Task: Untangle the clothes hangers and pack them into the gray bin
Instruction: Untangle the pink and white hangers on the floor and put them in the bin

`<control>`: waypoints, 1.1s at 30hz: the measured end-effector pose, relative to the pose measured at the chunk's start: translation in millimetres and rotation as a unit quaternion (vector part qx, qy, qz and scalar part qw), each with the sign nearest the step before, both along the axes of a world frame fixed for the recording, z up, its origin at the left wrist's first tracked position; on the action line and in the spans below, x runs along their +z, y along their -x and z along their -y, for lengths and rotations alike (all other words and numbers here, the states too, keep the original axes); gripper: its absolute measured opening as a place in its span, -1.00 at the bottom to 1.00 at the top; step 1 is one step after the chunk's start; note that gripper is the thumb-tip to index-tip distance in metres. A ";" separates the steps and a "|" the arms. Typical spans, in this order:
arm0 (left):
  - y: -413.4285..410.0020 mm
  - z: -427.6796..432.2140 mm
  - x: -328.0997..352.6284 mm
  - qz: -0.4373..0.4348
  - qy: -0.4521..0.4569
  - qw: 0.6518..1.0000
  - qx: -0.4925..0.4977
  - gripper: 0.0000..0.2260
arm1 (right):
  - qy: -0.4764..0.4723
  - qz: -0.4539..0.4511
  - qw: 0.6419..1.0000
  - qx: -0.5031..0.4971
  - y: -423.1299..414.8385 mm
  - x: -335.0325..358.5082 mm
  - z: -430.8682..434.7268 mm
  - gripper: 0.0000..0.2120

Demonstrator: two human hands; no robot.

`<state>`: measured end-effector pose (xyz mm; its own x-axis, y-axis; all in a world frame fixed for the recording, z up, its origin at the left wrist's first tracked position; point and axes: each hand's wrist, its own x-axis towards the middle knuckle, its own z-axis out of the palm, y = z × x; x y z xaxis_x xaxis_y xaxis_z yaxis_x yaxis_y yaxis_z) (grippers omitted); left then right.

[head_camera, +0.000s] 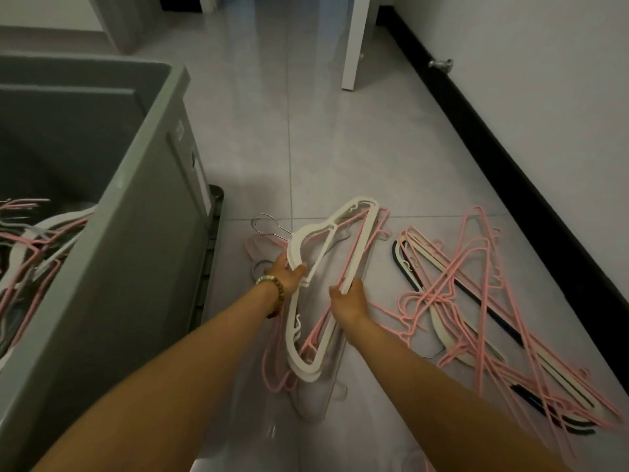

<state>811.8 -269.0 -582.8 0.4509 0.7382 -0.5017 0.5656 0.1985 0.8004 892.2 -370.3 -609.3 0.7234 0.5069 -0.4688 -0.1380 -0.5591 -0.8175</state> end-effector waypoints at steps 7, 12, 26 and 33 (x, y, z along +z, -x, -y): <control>1.7 8.9 -14.4 0.007 -0.030 1.000 -0.005 -0.57 | -0.042 -0.106 0.990 -0.080 4.3 0.1 -7.1 -0.61; 11.6 21.5 -17.3 0.019 -0.045 0.998 0.038 -0.62 | -0.070 -0.042 0.993 -0.080 6.2 -5.2 0.2 -0.92; 29.3 57.9 -23.8 0.021 -0.004 0.996 0.082 -0.59 | 0.168 0.148 0.966 0.132 -0.8 -3.9 40.2 -0.59; 18.1 49.9 -15.1 -0.018 0.110 0.983 0.145 -0.43 | 0.209 0.086 0.968 0.111 -10.6 10.1 24.4 -0.42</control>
<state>793.8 -318.9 -597.9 0.2162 0.7048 -0.6757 0.4876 0.5216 0.7001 902.8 -394.6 -599.3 0.7033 0.4507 -0.5498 0.1413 -0.8466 -0.5132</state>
